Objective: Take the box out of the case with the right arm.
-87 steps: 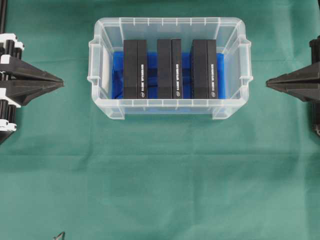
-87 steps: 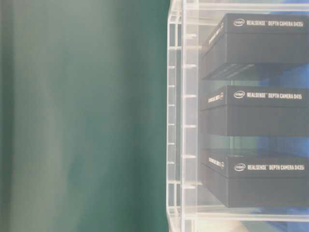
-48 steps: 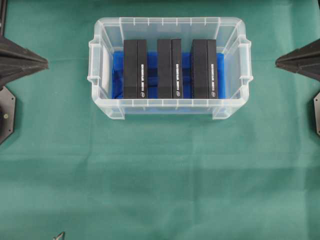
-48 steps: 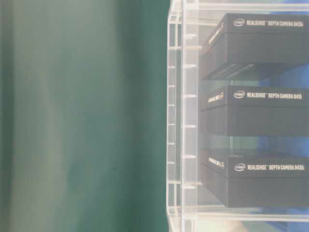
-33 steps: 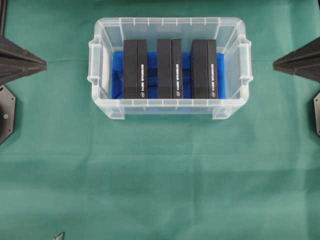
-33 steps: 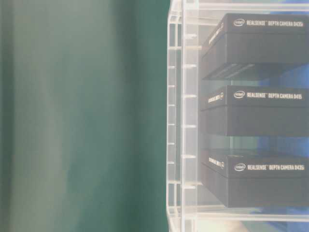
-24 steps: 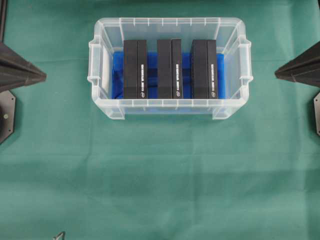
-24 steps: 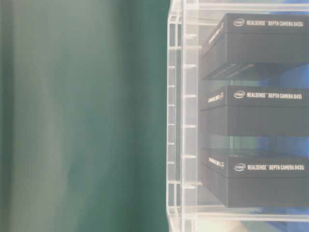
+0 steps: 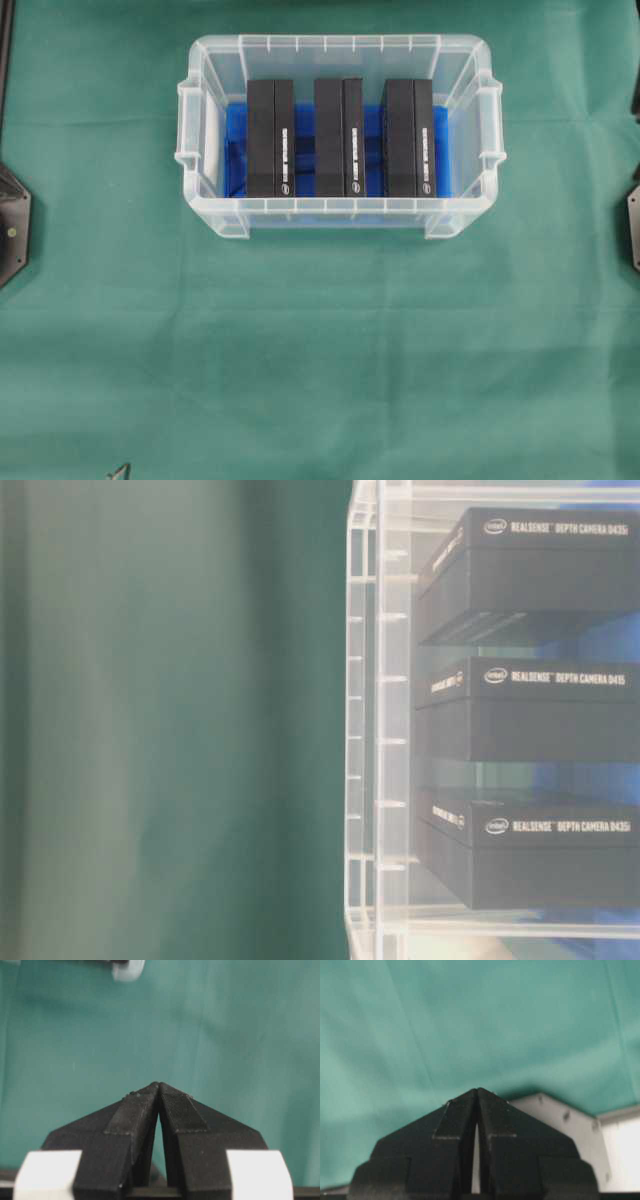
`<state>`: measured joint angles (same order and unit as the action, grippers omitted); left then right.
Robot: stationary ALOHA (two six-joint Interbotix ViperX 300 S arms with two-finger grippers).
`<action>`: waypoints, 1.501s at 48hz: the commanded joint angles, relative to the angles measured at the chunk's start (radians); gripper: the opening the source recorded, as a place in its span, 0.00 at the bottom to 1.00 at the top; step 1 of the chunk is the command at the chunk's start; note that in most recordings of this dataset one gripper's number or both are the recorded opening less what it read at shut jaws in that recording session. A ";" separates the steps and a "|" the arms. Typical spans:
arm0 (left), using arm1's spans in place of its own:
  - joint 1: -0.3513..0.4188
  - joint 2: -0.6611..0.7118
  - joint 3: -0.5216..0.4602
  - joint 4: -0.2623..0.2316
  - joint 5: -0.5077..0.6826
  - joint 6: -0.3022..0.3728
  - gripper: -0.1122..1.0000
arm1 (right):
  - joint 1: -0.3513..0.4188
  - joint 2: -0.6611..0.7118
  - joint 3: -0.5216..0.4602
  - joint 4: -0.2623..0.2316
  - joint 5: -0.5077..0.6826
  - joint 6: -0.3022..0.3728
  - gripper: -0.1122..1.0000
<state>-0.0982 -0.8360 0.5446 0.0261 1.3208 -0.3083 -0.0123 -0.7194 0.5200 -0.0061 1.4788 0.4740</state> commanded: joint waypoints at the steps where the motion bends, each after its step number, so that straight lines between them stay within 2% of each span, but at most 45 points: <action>1: -0.005 0.012 -0.025 -0.002 0.020 -0.002 0.12 | -0.003 0.008 -0.031 -0.002 0.034 0.003 0.12; 10: -0.005 0.015 -0.026 -0.002 0.020 -0.002 0.12 | -0.003 0.018 -0.032 -0.002 0.034 0.014 0.12; 14: -0.005 0.014 -0.031 -0.002 0.020 -0.002 0.12 | -0.003 0.026 -0.034 -0.002 0.035 0.052 0.12; 18: -0.005 0.015 -0.037 -0.002 0.020 -0.003 0.12 | -0.003 0.034 -0.043 -0.002 0.037 0.163 0.12; 22: -0.005 0.015 -0.040 -0.002 0.020 -0.005 0.12 | -0.003 0.041 -0.048 -0.002 0.038 0.302 0.12; 26: -0.005 0.017 -0.043 -0.002 0.020 -0.005 0.12 | -0.003 0.041 -0.048 -0.002 0.046 0.463 0.12; 27: -0.005 0.017 -0.043 -0.002 0.020 -0.005 0.12 | -0.003 0.041 -0.048 -0.002 0.049 0.525 0.12; 30: -0.005 0.020 -0.046 -0.002 0.020 -0.003 0.12 | -0.003 0.041 -0.048 -0.002 0.054 0.653 0.12; 37: -0.006 0.026 -0.051 -0.002 0.020 -0.005 0.12 | -0.003 0.040 -0.046 -0.002 0.055 0.919 0.12; 40: -0.008 0.028 -0.052 -0.002 0.020 -0.003 0.12 | -0.003 0.040 -0.046 -0.003 0.052 0.971 0.12; 49: -0.008 0.032 -0.051 -0.002 0.020 -0.005 0.12 | -0.003 0.044 -0.046 -0.011 0.049 0.976 0.12; 58: -0.008 0.032 -0.052 -0.002 0.020 -0.005 0.12 | -0.044 0.066 -0.048 -0.071 0.048 0.948 0.12; 72: -0.008 0.034 -0.051 -0.002 0.020 -0.005 0.12 | -0.265 0.083 -0.054 -0.081 0.038 0.724 0.12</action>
<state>-0.1028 -0.8084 0.5185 0.0261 1.3438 -0.3129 -0.2332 -0.6412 0.4955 -0.0844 1.5248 1.2303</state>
